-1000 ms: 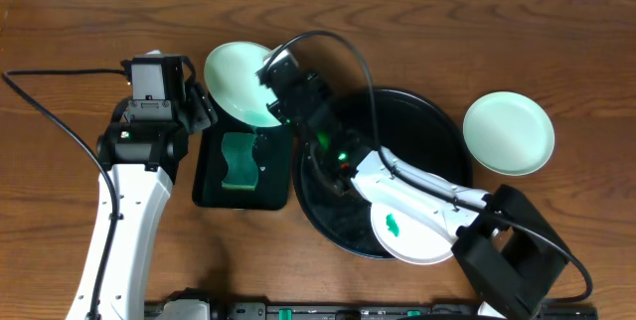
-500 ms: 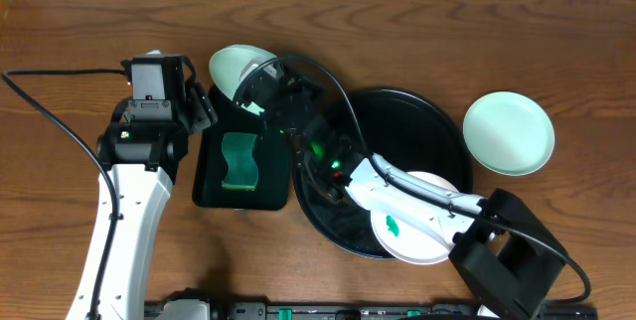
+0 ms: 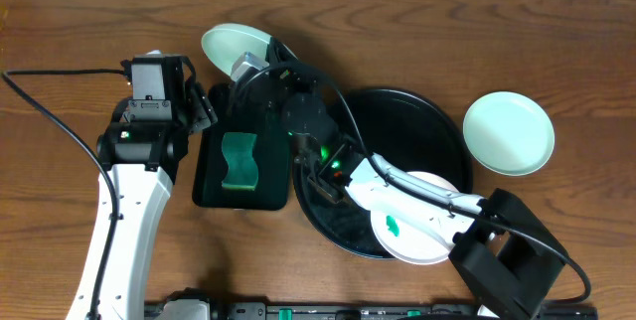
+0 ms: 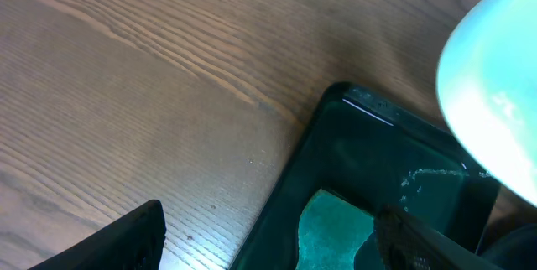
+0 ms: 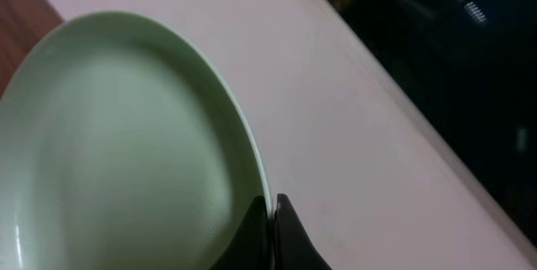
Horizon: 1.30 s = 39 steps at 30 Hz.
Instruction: Clean dirty plates on tray and stack at the side
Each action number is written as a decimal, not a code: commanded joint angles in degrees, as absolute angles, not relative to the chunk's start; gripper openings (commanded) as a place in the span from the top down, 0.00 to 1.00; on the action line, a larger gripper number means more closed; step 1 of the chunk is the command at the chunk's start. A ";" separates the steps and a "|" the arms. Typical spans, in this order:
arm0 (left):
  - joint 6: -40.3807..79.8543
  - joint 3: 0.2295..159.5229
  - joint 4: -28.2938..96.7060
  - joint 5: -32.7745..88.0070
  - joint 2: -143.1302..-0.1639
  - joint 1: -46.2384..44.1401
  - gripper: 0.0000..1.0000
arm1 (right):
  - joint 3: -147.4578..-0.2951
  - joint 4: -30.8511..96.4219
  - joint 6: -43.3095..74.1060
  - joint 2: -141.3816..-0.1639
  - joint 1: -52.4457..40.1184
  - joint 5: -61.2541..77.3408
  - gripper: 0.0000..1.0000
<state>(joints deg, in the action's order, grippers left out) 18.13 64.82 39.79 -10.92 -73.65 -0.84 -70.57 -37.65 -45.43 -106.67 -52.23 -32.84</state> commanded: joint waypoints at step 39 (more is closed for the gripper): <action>18.02 65.69 39.79 -12.08 -73.73 -0.67 0.20 | -71.66 -43.22 -55.94 -106.50 -54.11 -35.79 0.99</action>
<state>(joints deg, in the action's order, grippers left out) 18.13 64.82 39.79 -10.92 -73.65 -0.84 -70.57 -43.77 -55.94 -106.67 -53.65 -35.40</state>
